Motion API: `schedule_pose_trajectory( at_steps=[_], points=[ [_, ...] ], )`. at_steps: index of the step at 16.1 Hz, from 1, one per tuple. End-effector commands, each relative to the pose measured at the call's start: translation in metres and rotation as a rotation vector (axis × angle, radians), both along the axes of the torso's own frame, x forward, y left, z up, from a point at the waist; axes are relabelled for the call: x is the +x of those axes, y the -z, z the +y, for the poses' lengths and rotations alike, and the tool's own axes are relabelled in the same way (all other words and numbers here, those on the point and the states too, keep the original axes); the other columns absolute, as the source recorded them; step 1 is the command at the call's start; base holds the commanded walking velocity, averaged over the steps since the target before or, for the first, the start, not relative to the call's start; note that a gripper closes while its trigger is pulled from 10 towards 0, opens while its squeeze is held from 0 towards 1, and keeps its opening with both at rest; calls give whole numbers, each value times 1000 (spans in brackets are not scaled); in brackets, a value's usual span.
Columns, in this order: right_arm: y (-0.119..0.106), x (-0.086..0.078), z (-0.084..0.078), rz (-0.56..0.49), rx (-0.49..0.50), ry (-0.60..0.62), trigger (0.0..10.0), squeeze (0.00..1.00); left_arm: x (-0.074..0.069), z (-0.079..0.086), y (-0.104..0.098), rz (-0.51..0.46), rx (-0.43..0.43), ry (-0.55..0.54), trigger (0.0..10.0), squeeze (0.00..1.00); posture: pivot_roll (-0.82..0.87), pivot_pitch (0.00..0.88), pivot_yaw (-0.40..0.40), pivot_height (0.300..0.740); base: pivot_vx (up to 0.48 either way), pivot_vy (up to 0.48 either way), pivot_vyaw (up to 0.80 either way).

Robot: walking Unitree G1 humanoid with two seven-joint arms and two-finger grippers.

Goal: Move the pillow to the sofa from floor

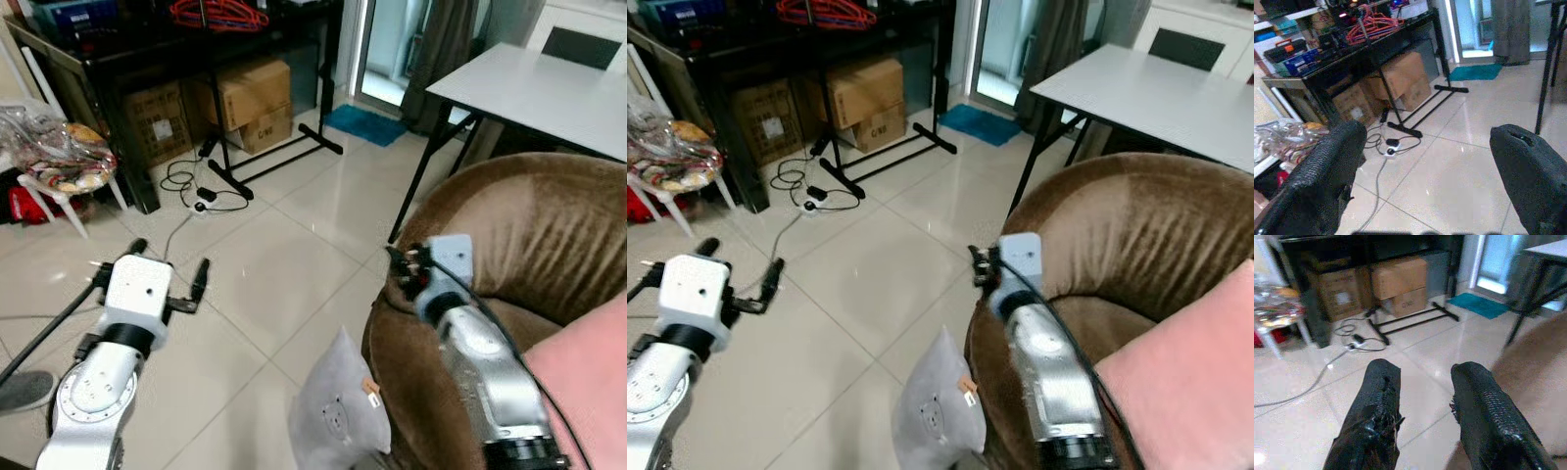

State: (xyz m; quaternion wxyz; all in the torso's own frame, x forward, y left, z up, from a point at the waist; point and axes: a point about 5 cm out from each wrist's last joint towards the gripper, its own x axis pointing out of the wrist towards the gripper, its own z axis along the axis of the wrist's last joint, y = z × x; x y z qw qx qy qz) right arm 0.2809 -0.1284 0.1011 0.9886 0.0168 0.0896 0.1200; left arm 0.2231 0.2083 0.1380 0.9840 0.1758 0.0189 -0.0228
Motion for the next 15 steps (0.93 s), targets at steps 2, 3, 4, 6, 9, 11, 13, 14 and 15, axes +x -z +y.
schedule_pose_trajectory(
  at_steps=[2,3,4,6,9,11,13,14,15],
  points=[
    [-3,0,-5,-14,28,16,10000,0,1,3,-1,-16,14,-24,10000,0,51,0,-25,715,0,0,0],
    [-3,1,-5,-15,27,16,10000,0,1,4,-2,-20,14,-30,10000,0,51,0,-25,705,0,0,0],
    [-3,0,-6,-15,26,17,10000,0,1,4,-2,-23,14,-32,10000,0,54,0,-29,695,0,0,0],
    [-3,0,-5,-15,27,16,10000,0,1,4,-2,-27,15,-35,10000,0,54,0,-29,680,0,0,0],
    [-3,0,-5,-15,26,14,10000,0,1,4,-1,-28,13,-36,10000,0,51,0,-29,645,0,0,0],
    [-3,0,-5,-15,25,14,10000,0,2,3,0,-27,13,-35,10000,0,50,0,-29,630,0,0,0],
    [-3,0,-5,-14,23,15,10000,0,2,3,0,-28,13,-34,10000,0,50,0,-29,615,0,0,0],
    [-3,0,-5,-18,22,14,10000,0,2,3,0,-30,13,-33,10000,0,51,0,-29,615,0,0,0],
    [-3,0,-5,-19,22,13,10000,0,1,4,0,-31,12,-33,10000,0,51,0,-28,615,0,0,0]
  ],
)
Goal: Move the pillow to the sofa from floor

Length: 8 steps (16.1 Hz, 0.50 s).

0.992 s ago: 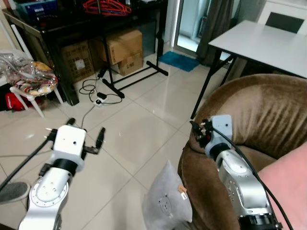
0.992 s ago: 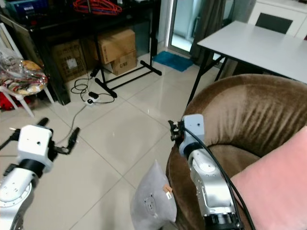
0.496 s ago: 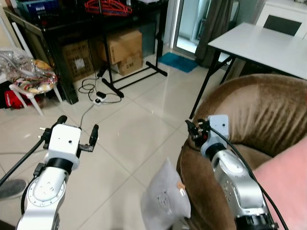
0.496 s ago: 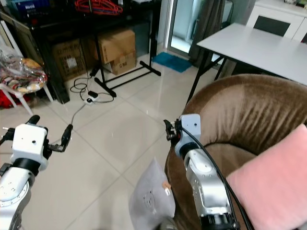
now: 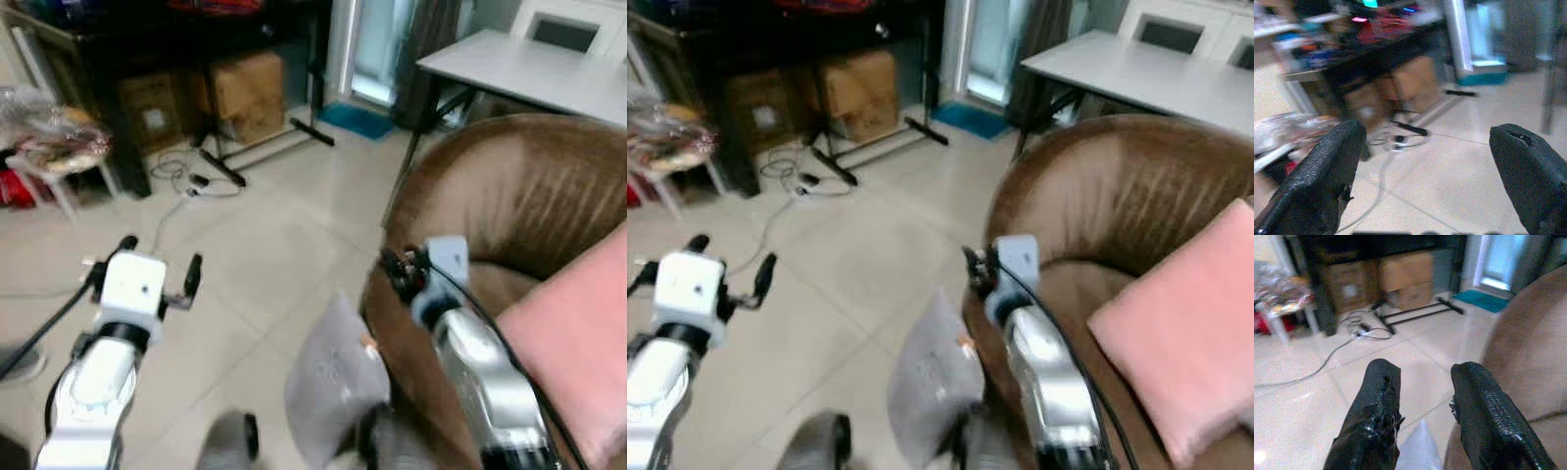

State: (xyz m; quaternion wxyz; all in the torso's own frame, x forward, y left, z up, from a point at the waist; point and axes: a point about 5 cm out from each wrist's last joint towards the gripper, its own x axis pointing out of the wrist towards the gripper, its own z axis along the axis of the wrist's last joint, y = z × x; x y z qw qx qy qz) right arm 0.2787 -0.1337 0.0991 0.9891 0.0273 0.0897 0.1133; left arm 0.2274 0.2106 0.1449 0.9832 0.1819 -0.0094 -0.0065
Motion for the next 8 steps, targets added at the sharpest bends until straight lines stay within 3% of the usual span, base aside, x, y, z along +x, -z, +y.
schedule_pose_trajectory(
  at_steps=[1,8],
  points=[
    [-5,2,1,-22,2,-3,10000,0,-3,1,7,31,0,-11,10000,0,51,0,-28,615,0,0,0],
    [-4,2,2,-18,-13,-7,10000,0,-4,-1,6,34,-35,27,10000,0,53,0,-26,615,0,0,0]
  ],
)
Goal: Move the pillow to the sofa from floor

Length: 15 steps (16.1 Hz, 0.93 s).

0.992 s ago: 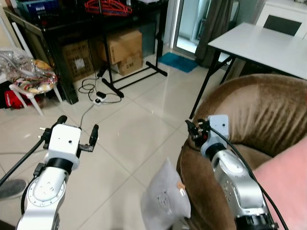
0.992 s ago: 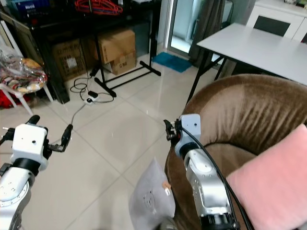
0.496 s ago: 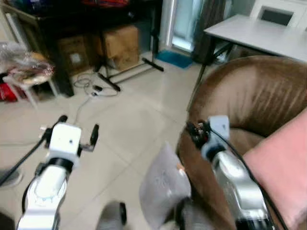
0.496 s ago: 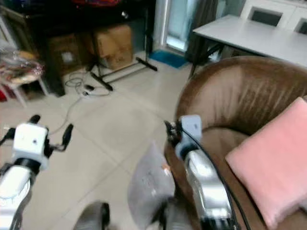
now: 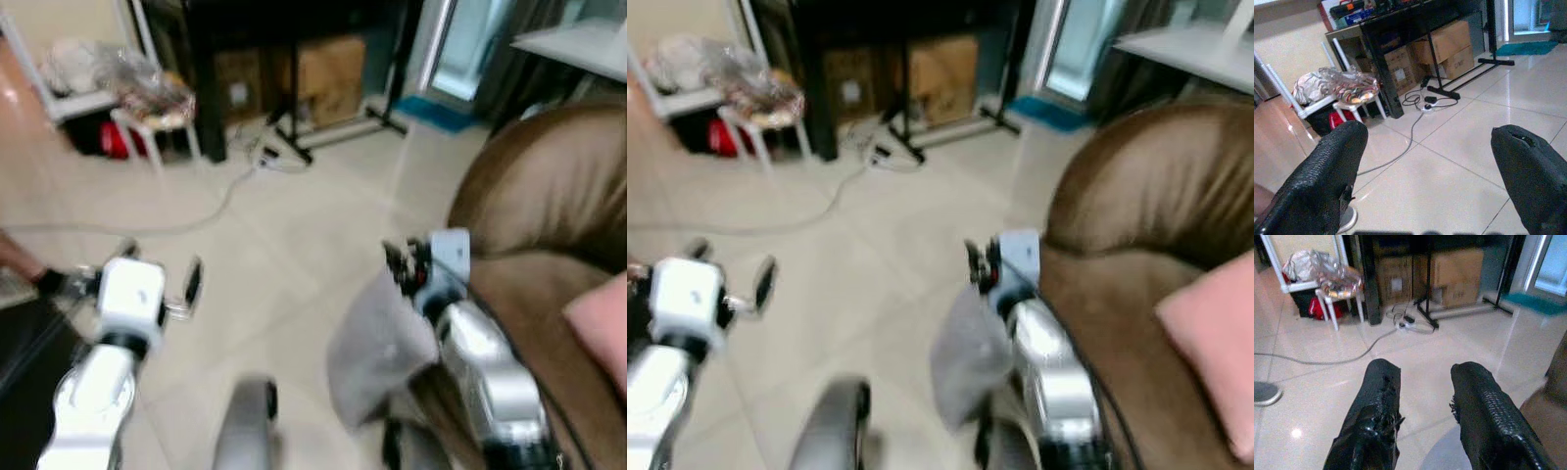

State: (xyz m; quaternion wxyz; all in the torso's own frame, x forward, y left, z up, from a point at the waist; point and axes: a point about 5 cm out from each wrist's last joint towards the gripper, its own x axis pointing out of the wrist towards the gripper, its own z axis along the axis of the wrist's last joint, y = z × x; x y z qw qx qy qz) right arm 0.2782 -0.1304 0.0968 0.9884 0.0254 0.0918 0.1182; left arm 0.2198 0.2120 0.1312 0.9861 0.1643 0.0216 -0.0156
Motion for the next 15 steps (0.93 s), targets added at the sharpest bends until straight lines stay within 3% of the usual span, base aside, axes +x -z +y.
schedule_pose_trajectory(
  at_steps=[1,10,13,15],
  points=[
    [-5,3,-1,-20,-11,4,10000,0,4,-2,-8,-32,-2,22,10000,0,53,0,-26,615,255,0,0],
    [0,2,2,-7,-71,-39,10000,0,3,-1,-9,-34,-3,33,10000,0,58,0,-25,615,276,0,0],
    [0,1,3,-15,-81,-41,10000,0,3,-1,-9,-35,-2,35,10000,0,58,0,-25,615,274,0,800],
    [1,1,1,1,-37,-19,10000,0,3,-1,-9,-34,-2,36,10000,0,58,0,-25,615,276,0,0]
  ],
)
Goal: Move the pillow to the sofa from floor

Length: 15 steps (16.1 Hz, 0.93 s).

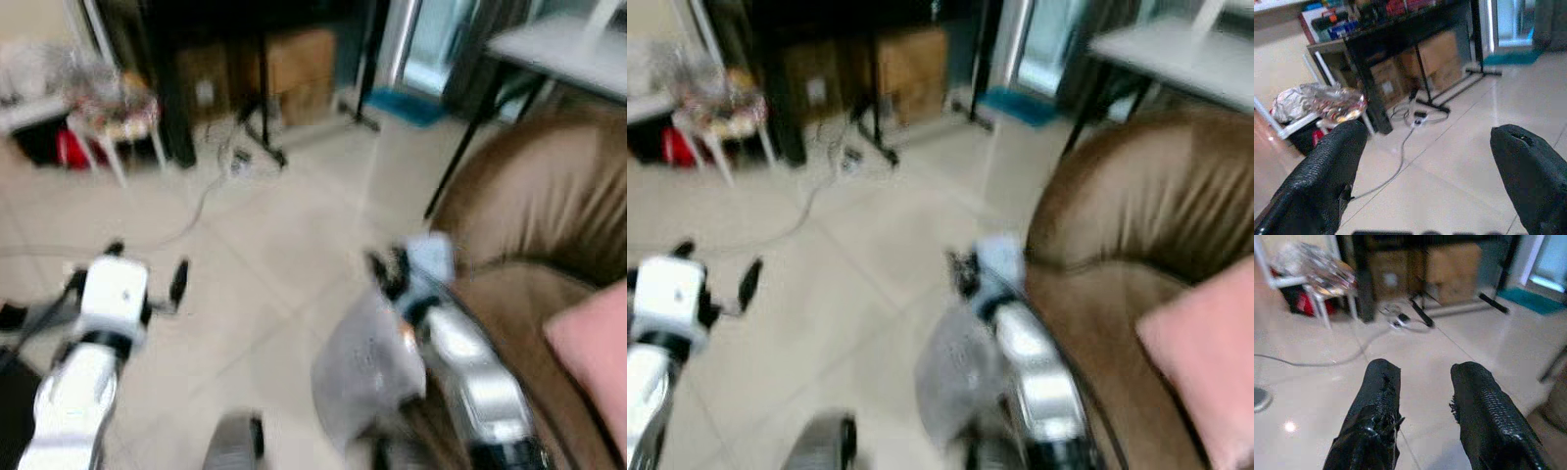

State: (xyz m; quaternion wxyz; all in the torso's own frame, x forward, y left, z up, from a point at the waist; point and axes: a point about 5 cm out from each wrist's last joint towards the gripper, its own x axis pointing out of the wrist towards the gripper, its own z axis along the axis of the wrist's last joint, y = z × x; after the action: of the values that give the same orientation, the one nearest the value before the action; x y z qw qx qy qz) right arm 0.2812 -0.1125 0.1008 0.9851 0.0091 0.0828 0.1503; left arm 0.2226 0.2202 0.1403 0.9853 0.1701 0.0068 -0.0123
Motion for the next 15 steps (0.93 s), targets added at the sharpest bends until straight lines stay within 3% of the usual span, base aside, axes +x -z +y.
schedule_pose_trajectory(
  at_steps=[1,7,15],
  points=[
    [5,-2,-17,24,-16,41,10000,0,0,-9,0,-3,-13,37,10000,0,58,0,-25,615,277,0,0],
    [6,-2,-13,33,-5,-7,10000,0,0,-8,0,-8,10,18,10000,0,61,0,-27,610,130,0,0],
    [8,-2,-12,42,6,-14,10000,0,-1,-10,2,5,13,24,10000,0,55,0,-22,530,0,0,0]
  ],
)
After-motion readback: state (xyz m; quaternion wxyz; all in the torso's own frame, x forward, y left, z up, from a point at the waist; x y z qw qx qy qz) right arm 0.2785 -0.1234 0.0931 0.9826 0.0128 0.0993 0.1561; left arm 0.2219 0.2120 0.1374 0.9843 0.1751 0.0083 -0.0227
